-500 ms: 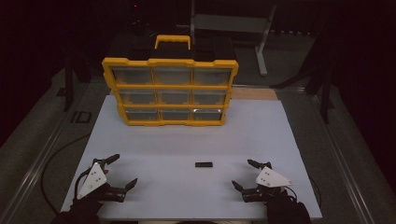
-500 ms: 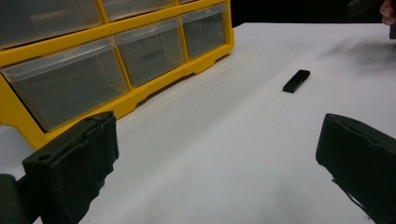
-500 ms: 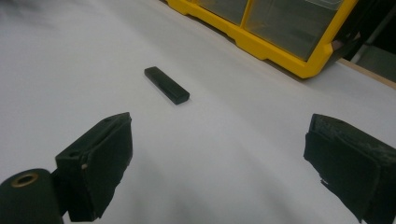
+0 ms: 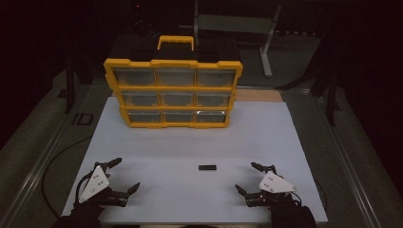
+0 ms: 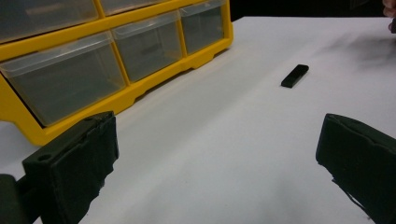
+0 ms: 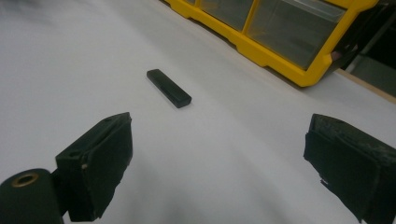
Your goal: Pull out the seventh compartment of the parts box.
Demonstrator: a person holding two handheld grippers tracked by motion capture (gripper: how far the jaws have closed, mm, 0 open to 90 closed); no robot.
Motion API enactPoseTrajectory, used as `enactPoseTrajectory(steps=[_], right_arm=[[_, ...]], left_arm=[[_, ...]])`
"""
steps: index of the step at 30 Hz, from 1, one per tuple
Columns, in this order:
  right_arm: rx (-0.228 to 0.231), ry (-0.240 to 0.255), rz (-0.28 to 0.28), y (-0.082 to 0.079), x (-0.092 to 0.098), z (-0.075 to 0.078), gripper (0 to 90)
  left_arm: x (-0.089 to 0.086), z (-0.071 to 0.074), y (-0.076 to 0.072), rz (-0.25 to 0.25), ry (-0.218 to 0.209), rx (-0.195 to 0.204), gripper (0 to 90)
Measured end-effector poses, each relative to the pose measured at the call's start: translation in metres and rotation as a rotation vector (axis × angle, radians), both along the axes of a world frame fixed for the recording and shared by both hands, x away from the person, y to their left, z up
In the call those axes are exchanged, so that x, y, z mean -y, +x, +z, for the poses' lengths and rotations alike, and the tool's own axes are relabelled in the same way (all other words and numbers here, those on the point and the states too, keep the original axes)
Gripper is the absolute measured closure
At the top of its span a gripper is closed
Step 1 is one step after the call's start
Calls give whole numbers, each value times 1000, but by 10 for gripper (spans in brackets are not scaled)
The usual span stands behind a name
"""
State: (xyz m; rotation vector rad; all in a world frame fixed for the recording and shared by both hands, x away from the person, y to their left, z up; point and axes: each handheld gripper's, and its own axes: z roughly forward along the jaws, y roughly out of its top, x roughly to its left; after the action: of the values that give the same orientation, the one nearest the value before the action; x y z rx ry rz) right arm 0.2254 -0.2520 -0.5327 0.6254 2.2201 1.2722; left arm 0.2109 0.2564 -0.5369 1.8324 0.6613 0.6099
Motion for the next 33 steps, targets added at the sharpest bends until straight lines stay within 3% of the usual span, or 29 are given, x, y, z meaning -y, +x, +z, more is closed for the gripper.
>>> enactPoseTrajectory(steps=[13, 15, 33], right_arm=[[27, 3, -1, -3, -1, 3, 81], [26, 3, -4, -3, -1, 3, 81], [74, 19, -14, -6, -3, 7, 87]], left_arm=[[5, 6, 0, 2, 7, 14, 0], [8, 12, -1, 1, 32, 28, 0], [16, 50, 11, -41, 83, 78, 0]])
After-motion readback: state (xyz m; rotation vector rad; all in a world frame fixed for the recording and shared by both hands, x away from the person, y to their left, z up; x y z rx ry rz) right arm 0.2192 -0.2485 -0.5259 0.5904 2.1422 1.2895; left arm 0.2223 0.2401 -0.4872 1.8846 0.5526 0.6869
